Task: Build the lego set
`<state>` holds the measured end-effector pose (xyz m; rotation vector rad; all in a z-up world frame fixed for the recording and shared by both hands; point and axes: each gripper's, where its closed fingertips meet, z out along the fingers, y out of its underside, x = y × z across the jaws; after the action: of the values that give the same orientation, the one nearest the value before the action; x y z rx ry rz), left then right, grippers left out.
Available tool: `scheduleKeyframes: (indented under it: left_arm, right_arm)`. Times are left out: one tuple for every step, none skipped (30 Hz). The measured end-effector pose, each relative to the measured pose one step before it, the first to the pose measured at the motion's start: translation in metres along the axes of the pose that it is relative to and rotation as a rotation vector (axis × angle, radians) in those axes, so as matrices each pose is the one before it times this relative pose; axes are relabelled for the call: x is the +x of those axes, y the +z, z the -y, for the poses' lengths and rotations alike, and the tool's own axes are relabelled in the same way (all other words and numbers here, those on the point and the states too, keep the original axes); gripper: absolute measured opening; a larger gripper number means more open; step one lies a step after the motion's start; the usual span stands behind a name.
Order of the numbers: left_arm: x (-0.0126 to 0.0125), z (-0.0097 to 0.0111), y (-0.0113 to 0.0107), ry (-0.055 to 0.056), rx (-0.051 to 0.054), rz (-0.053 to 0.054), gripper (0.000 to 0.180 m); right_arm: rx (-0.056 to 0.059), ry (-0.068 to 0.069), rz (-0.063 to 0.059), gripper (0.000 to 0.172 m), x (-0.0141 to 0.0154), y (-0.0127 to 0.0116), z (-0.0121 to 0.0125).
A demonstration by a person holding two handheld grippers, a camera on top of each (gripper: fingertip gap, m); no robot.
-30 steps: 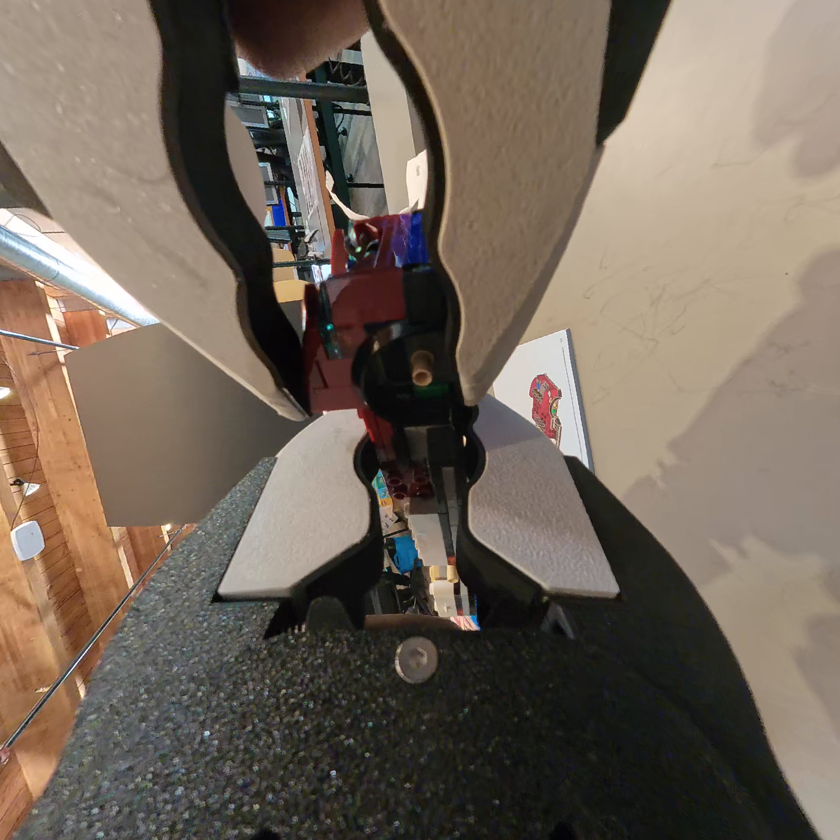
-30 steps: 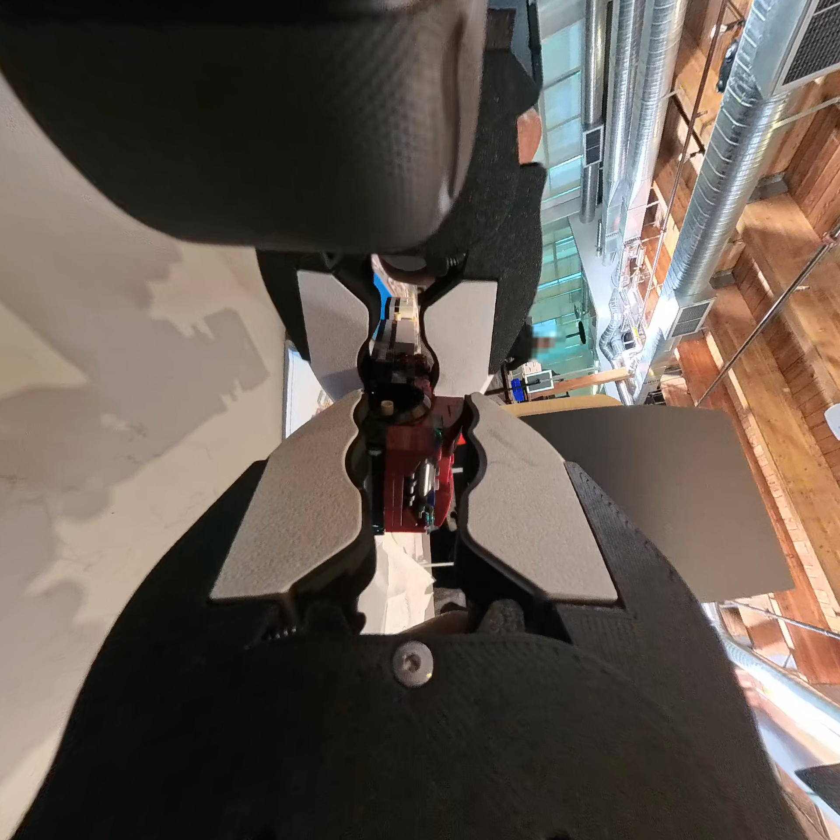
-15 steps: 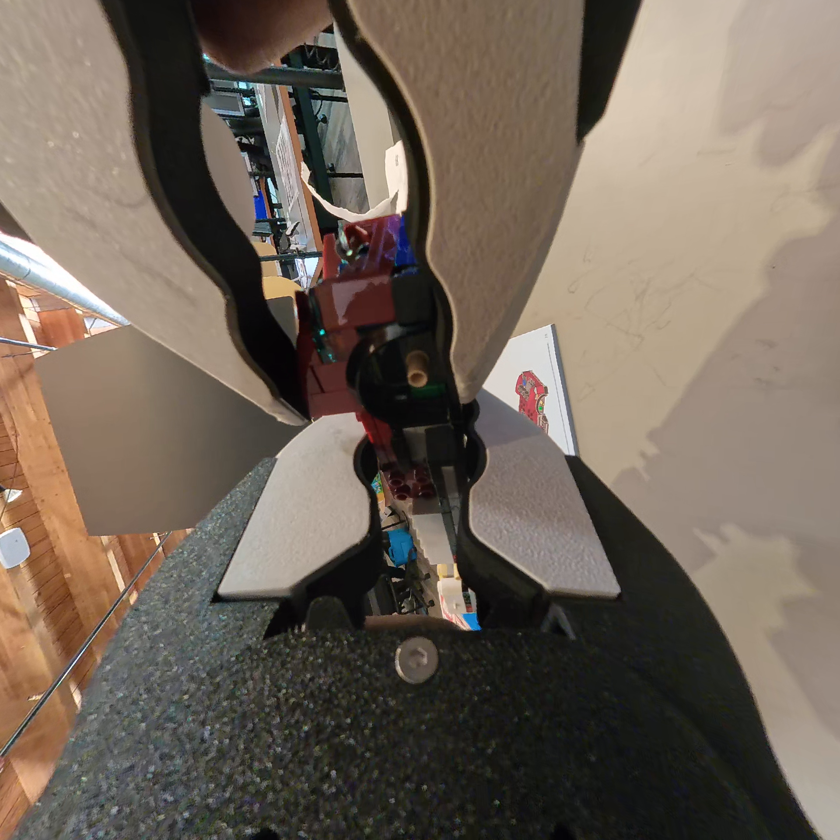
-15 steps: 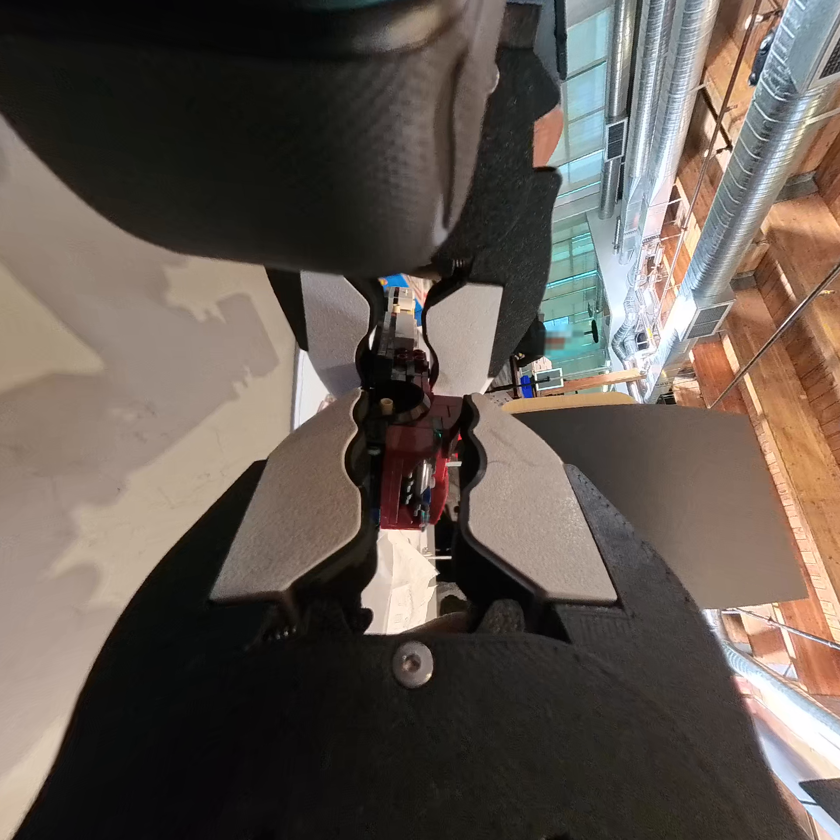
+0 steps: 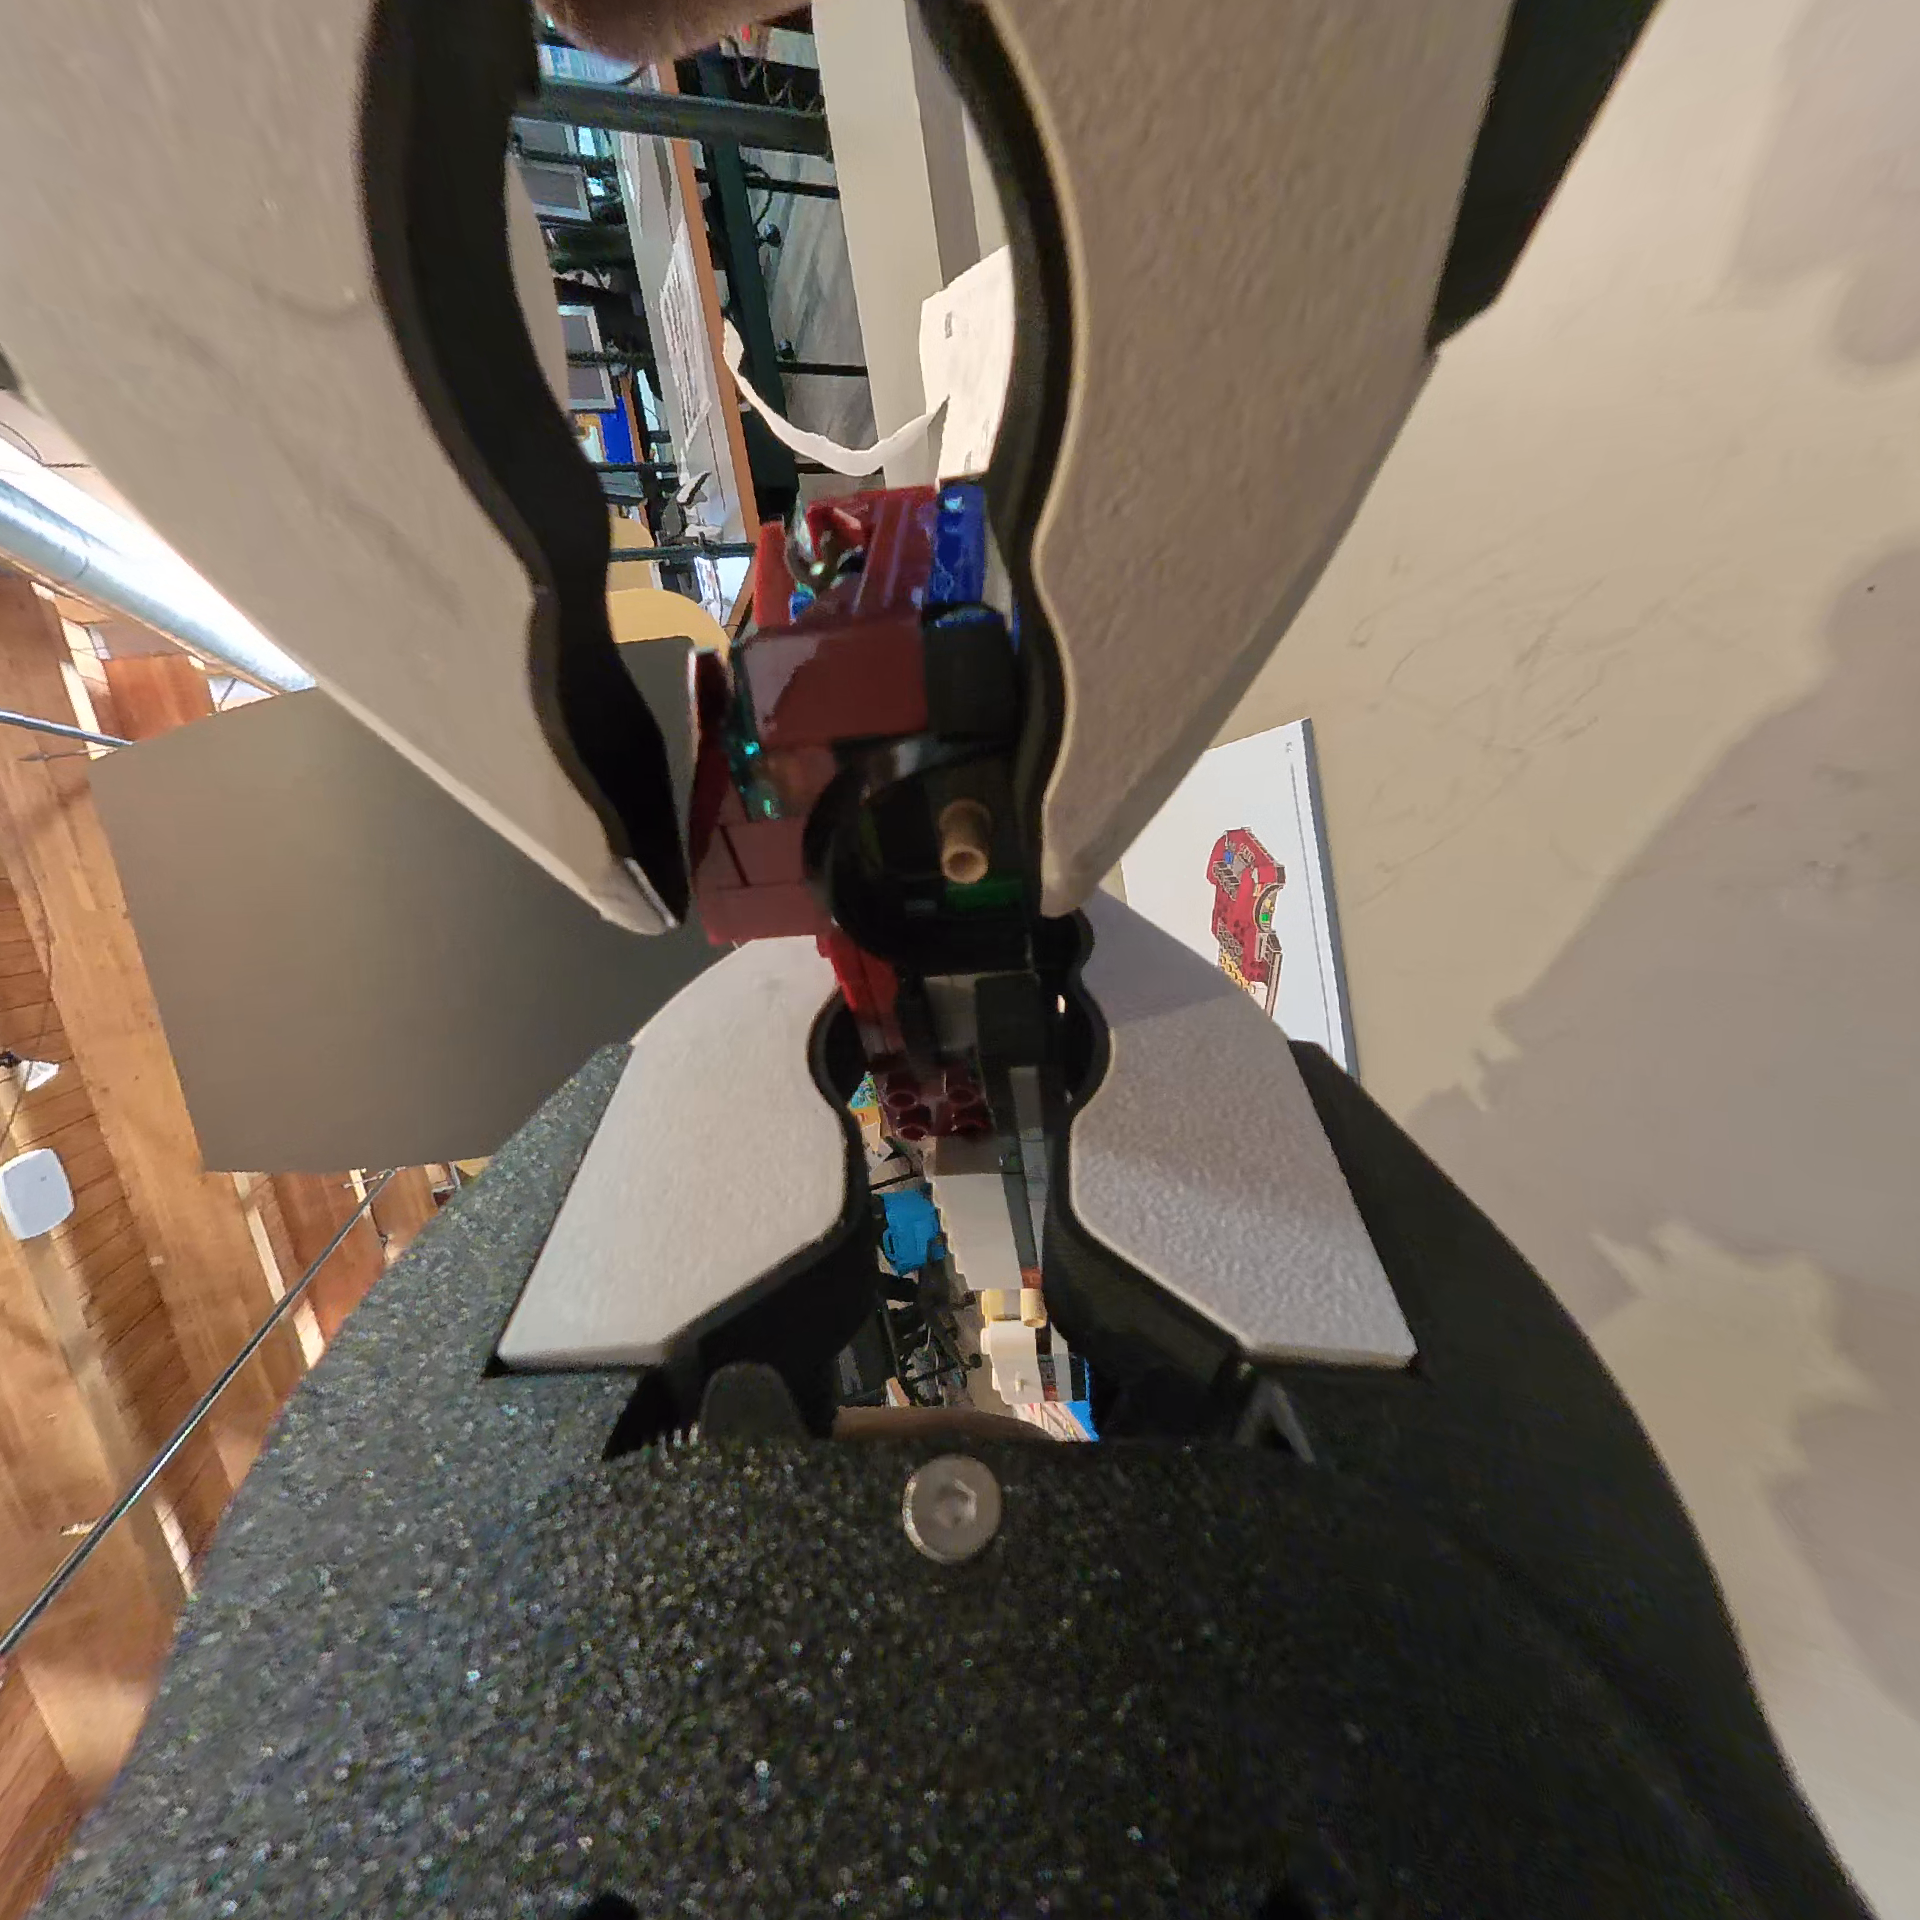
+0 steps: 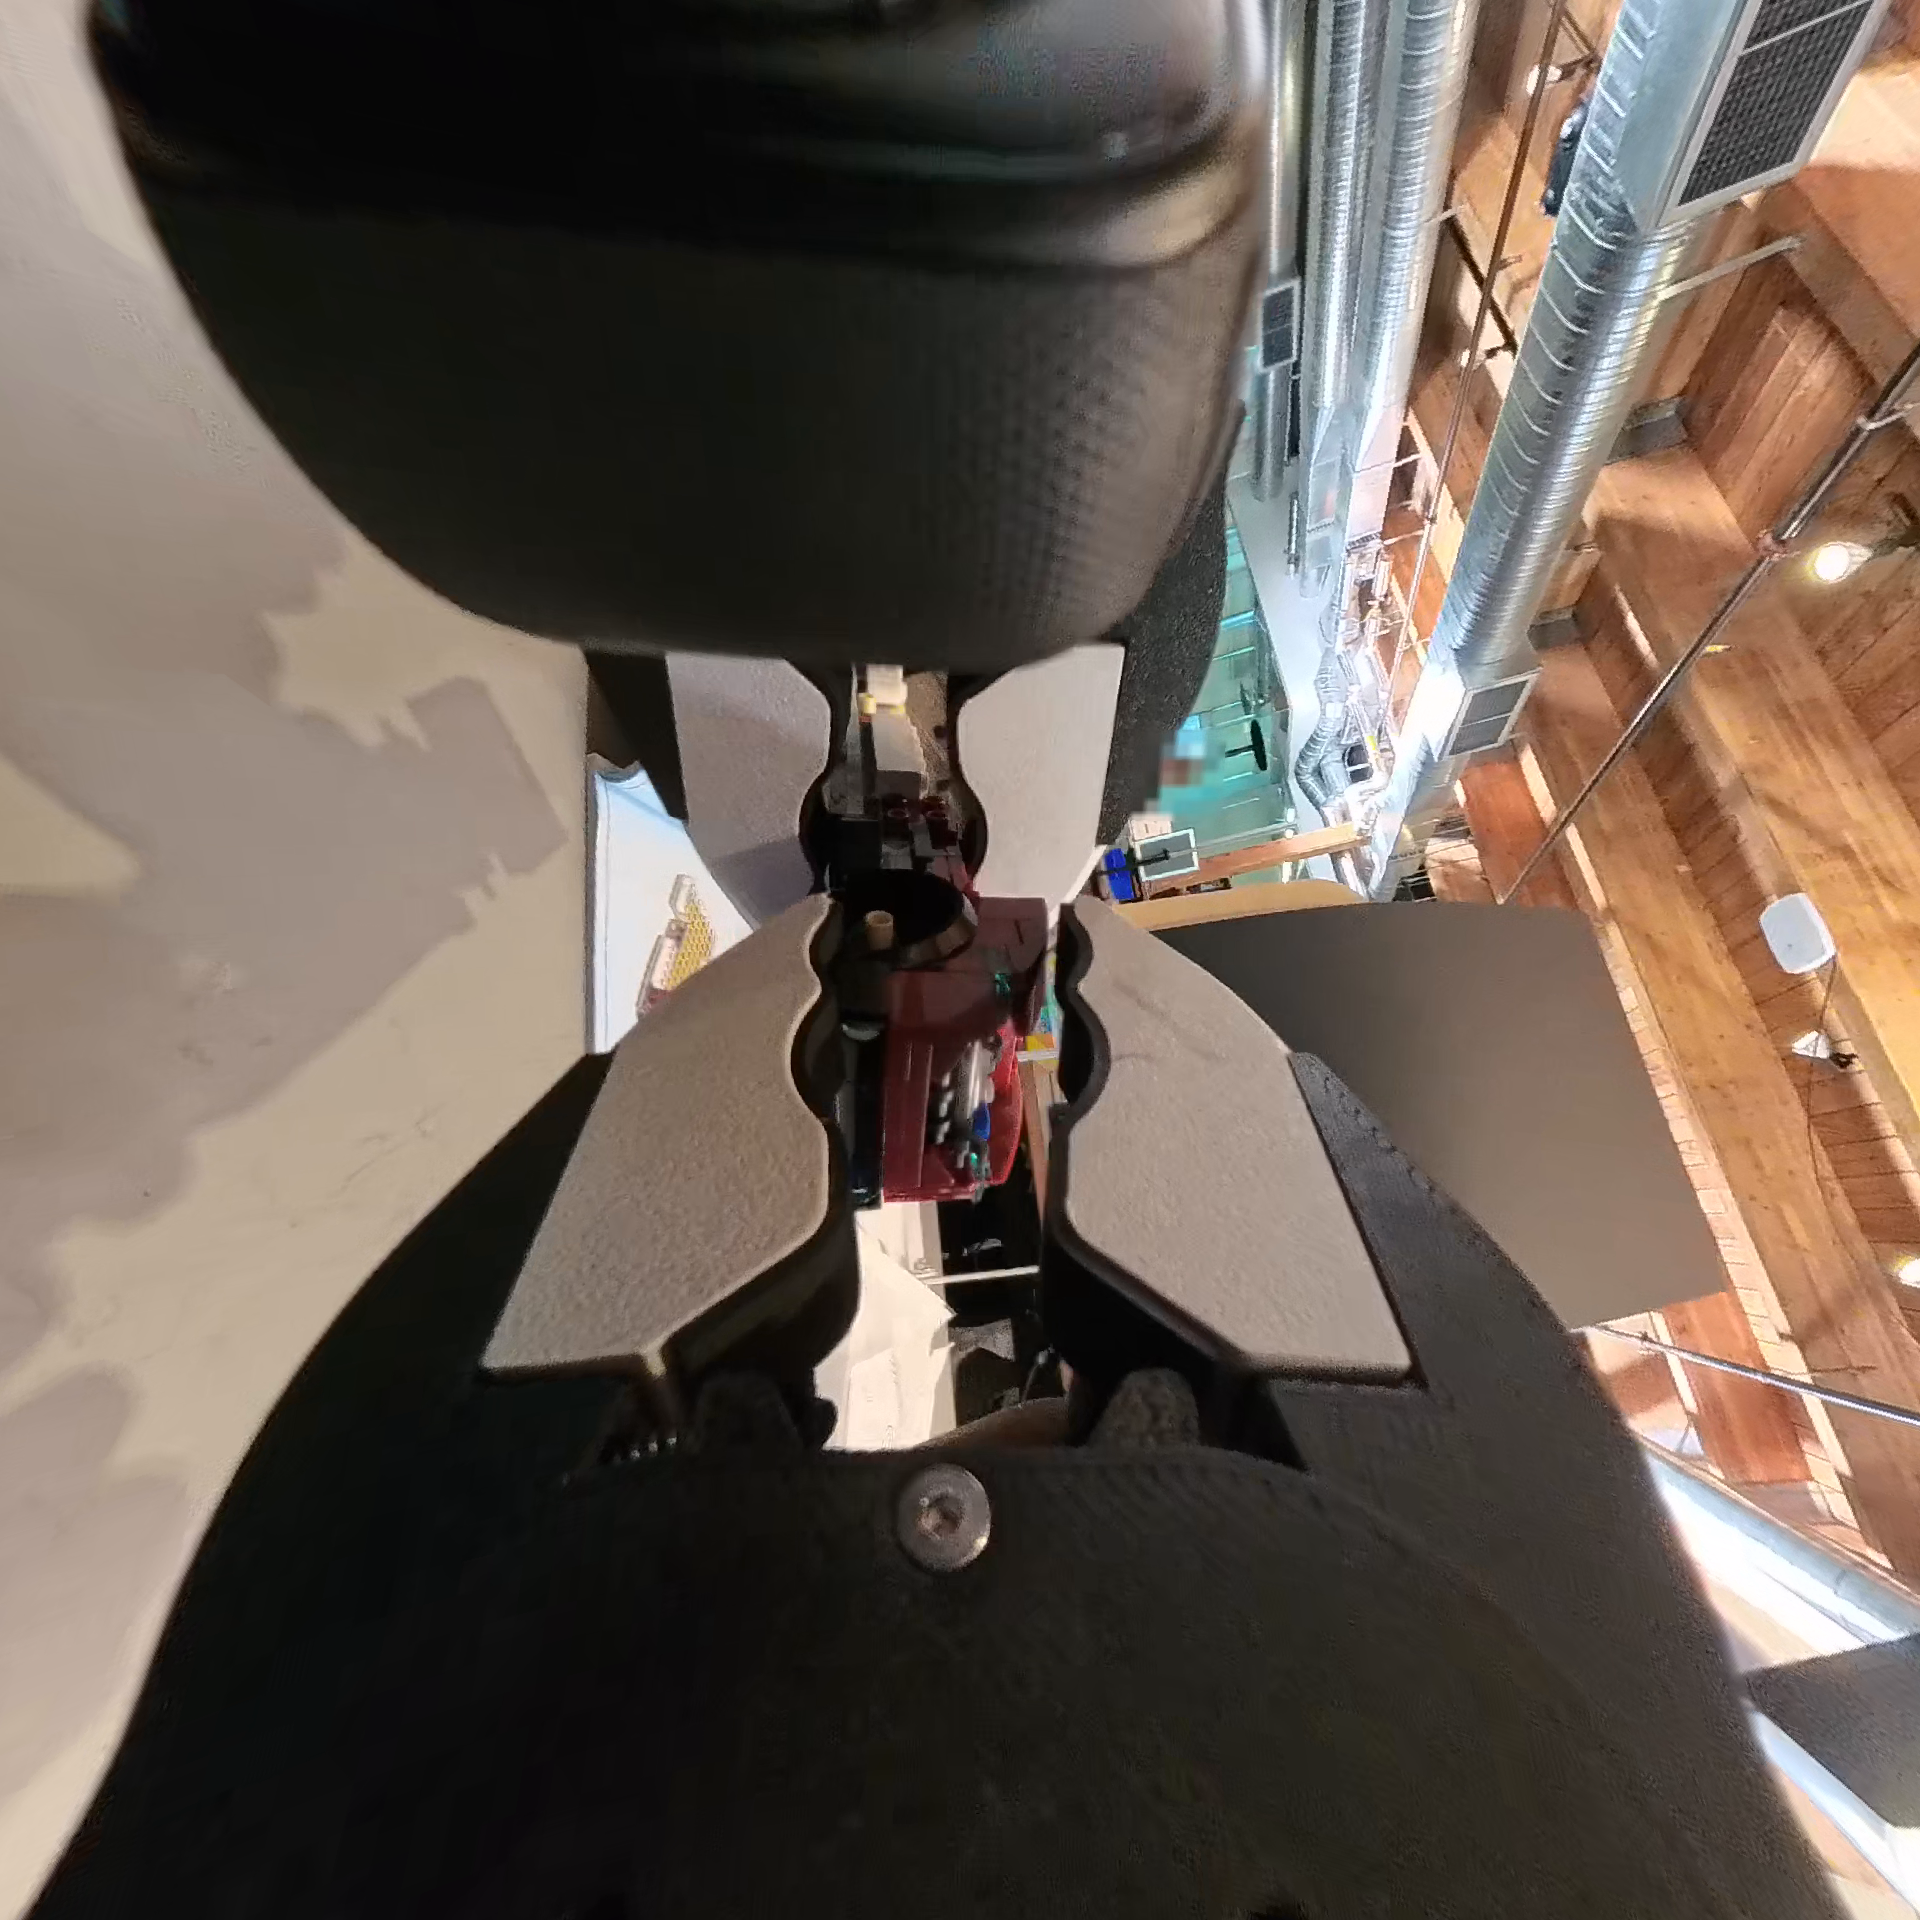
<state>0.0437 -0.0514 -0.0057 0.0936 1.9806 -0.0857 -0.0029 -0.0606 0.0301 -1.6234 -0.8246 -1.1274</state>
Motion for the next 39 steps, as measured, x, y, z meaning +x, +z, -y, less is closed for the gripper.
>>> scheduleKeyframes:
  left_arm:
    - [-0.0005,-0.00033,-0.00012,0.0009,-0.0024,0.0024,0.035]
    - [-0.00022,-0.00025,-0.00008,-0.0002,-0.0026,0.0015,0.035]
    - [0.00067,-0.00027,-0.00012,0.0018,-0.0014,-0.0044,0.035]
    - [0.00048,0.00003,-0.00024,0.0017,0.0,-0.003,0.035]
    - [0.00011,0.00018,-0.00032,0.0005,0.0003,-0.0016,0.035]
    - [-0.00007,0.00015,-0.00049,-0.0025,-0.0006,-0.0025,0.035]
    - [0.00019,0.00001,-0.00026,-0.001,-0.0001,-0.0034,0.035]
    - [0.00077,0.00014,-0.00034,-0.0012,0.0016,-0.0071,0.035]
    - [0.00062,0.00013,-0.00035,-0.001,0.0007,-0.0054,0.035]
    - [-0.0003,-0.00035,-0.00028,-0.0005,-0.0019,0.0005,0.035]
    - [-0.00056,-0.00027,-0.00032,-0.0002,-0.0013,0.0009,0.035]
    - [0.00025,-0.00021,-0.00049,0.0011,0.0003,-0.0033,0.035]
    - [0.00042,-0.00018,-0.00029,0.0003,-0.0008,-0.0034,0.035]
    - [-0.00006,-0.00012,-0.0003,0.0006,-0.0004,-0.0006,0.034]
    - [0.00048,-0.00018,0.00003,0.0013,-0.0006,-0.003,0.035]
    - [-0.00023,-0.00043,0.00032,-0.0007,-0.0007,0.0016,0.035]
    - [-0.0011,-0.0006,0.00034,-0.0027,-0.0011,0.0067,0.035]
    - [-0.00092,-0.00048,0.0001,-0.006,0.0011,0.0026,0.035]
    - [0.00035,-0.00015,-0.00019,-0.0096,0.0041,-0.0078,0.035]
    - [-0.00055,-0.00053,-0.00028,-0.0067,0.0026,0.0,0.035]
    - [-0.00153,-0.00083,-0.00045,-0.0064,0.0017,0.0042,0.035]
    - [-0.00113,-0.00087,-0.00039,-0.0005,0.0007,0.0034,0.035]
    - [-0.00025,-0.00005,-0.00036,-0.0015,0.003,-0.0005,0.035]
    - [-0.00009,0.00007,-0.00019,-0.0004,0.0011,0.0002,0.035]
    - [-0.0006,0.00001,0.00005,0.0014,0.0001,0.0046,0.035]
    - [-0.00072,0.00001,-0.00009,0.001,0.0,0.0053,0.035]
    - [-0.0005,0.00003,-0.00035,-0.0005,-0.0001,0.002,0.035]
    - [0.0002,-0.00037,-0.0003,0.0017,-0.0022,-0.0029,0.035]
    - [0.00004,-0.00043,-0.00029,0.0006,-0.0019,-0.001,0.035]
    - [-0.00052,-0.0001,-0.00013,-0.0014,-0.0008,0.0016,0.035]
    - [-0.00041,-0.0002,-0.00028,-0.0019,-0.0002,-0.0001,0.034]
    - [0.00007,0.00002,-0.00026,-0.001,0.0014,-0.0022,0.034]
    - [0.0006,-0.00001,-0.00015,0.0005,0.0013,-0.0049,0.034]
    - [0.00031,-0.00023,-0.00004,-0.0005,-0.0002,-0.0021,0.035]
    - [-0.00019,-0.00037,0.00003,-0.0003,-0.0012,0.0003,0.034]
    - [0.00036,-0.00058,0.00023,0.0019,-0.0011,-0.0017,0.035]
    - [0.00042,-0.00041,0.00041,0.0004,-0.0005,-0.0009,0.034]
    - [0.00031,-0.00078,0.00096,-0.0006,-0.0021,0.0006,0.035]
    - [0.00043,-0.00083,0.00126,-0.0006,-0.0029,0.0018,0.035]
  right_arm:
    - [-0.0033,-0.0042,-0.0015,0.038,-0.00009,-0.00008,0.00008]
    - [-0.0028,-0.0044,-0.0009,0.037,-0.0003,-0.00009,-0.00004]
    - [-0.0014,-0.0044,0.0002,0.036,-0.00064,0.00003,0.00007]
    - [0.0015,-0.0043,-0.0008,0.036,-0.00026,-0.00011,0.00021]
    - [0.0033,-0.0026,-0.0018,0.036,0.00013,-0.0003,0.00014]
    - [0.0019,0.0009,0.0001,0.035,0.00026,-0.00022,0.00003]
    - [0.0006,0.0026,0.0031,0.035,0.00004,-0.00016,0.00002]
    - [0.0012,0.0003,0.0031,0.035,-0.00033,-0.00011,0.00013]
    - [0.0015,0.0008,0.0004,0.035,-0.00012,-0.00009,0.00013]
    - [0.0015,0.0015,-0.0033,0.035,0.00036,0.00004,0.00007]
    - [0.0025,-0.002,-0.0047,0.035,0.00025,0.00011,0.00023]
    - [0.0024,-0.0016,-0.0017,0.035,-0.00017,0.00001,0.00019]
    - [0.0015,0.0005,-0.0002,0.035,-0.00014,0.0,0.00023]
    - [0.0009,-0.0002,0.0,0.035,-0.00017,-0.00001,0.00003]
    - [-0.0009,0.0006,0.0013,0.035,-0.00027,0.00017,-0.00018]
    - [-0.002,0.0026,-0.0007,0.035,0.0001,0.00031,-0.00038]
    - [-0.0003,0.008,-0.0027,0.035,0.00039,0.00033,-0.00048]
    - [0.0019,0.0139,-0.0001,0.035,0.00037,0.00019,-0.00023]
    - [0.0031,0.0122,-0.0028,0.035,0.00051,0.00018,0.00023]
    - [0.0022,0.003,-0.0149,0.035,0.00147,0.00001,0.00036]
    - [-0.0016,-0.0038,-0.019,0.035,0.00222,0.00006,0.0001]
    - [-0.0038,0.002,-0.0098,0.037,0.00151,0.00011,0.00001]
    - [-0.0042,0.0105,0.002,0.039,0.00048,0.00009,-0.00016]
    - [-0.0044,0.0087,0.0054,0.039,-0.00017,-0.00008,-0.00047]
    - [-0.0034,0.0028,0.002,0.039,-0.00002,-0.00011,-0.00043]
    - [-0.0023,0.0038,0.0057,0.038,-0.00067,-0.00003,-0.00033]
    - [-0.0006,0.0072,0.0059,0.035,-0.00073,-0.00002,-0.00006]
    - [0.001,0.0055,0.0005,0.035,-0.00025,0.00015,-0.00009]
    - [0.0011,0.0035,-0.0008,0.035,0.00007,0.00007,-0.00011]
    - [0.0012,0.0044,-0.0019,0.035,0.00028,0.0,-0.00018]
    - [0.002,0.0044,-0.0008,0.035,0.00033,-0.00005,-0.00003]
    - [0.0029,0.0023,0.0013,0.035,-0.00006,-0.00006,-0.00005]
    - [0.0024,0.0018,0.0018,0.034,-0.00036,-0.00005,0.0]
    - [0.0016,0.0027,-0.0008,0.034,-0.00001,0.00015,-0.0002]
    - [0.0011,0.0007,-0.0028,0.034,-0.00007,0.00027,-0.0002]
    - [-0.0001,-0.0021,-0.0014,0.034,-0.00023,0.00029,-0.00041]
    - [-0.0018,-0.0029,-0.0008,0.035,-0.00051,0.00051,-0.00074]
    - [-0.0035,-0.0014,-0.0011,0.035,-0.00051,0.00064,-0.00107]
    - [-0.004,0.0008,-0.0033,0.035,-0.00049,0.00068,-0.00139]
